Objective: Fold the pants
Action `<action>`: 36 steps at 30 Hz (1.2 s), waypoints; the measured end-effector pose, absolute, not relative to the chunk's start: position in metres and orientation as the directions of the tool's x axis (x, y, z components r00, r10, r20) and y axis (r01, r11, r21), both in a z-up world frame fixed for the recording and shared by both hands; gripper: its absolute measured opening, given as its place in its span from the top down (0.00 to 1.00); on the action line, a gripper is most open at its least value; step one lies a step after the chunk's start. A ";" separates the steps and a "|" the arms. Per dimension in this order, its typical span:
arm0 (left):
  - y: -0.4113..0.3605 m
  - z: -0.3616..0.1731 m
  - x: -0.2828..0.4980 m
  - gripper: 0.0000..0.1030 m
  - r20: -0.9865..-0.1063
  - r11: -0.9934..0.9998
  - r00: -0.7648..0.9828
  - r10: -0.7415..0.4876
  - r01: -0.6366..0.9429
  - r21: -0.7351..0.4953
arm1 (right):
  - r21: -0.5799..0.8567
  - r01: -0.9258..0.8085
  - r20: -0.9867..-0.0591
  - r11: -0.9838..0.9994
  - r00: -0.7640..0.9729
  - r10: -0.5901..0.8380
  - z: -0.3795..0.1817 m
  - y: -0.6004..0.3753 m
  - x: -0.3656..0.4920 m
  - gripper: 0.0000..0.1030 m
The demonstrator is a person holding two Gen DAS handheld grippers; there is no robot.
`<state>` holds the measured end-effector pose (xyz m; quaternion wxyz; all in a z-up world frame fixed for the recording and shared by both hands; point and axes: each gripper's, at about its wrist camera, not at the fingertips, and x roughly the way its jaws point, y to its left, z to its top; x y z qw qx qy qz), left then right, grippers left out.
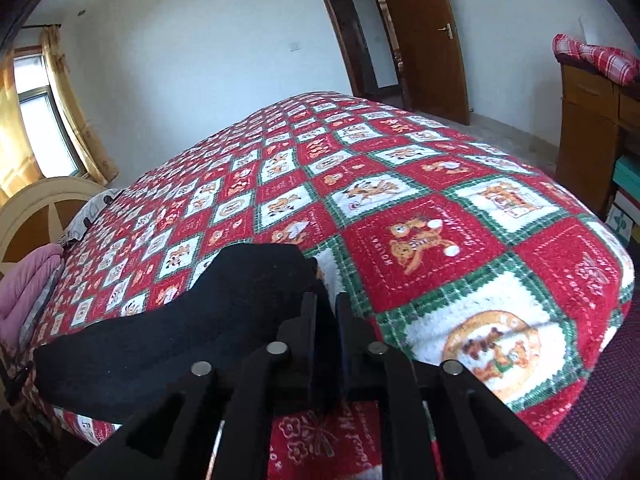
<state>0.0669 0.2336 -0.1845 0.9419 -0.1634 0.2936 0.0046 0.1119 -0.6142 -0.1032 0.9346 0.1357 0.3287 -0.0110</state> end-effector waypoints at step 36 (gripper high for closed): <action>0.194 -0.205 0.045 0.39 -0.671 0.989 0.741 -0.039 -0.069 -0.133 | 0.066 -0.445 -0.628 0.893 0.677 0.383 -0.100 -0.262 0.096 0.50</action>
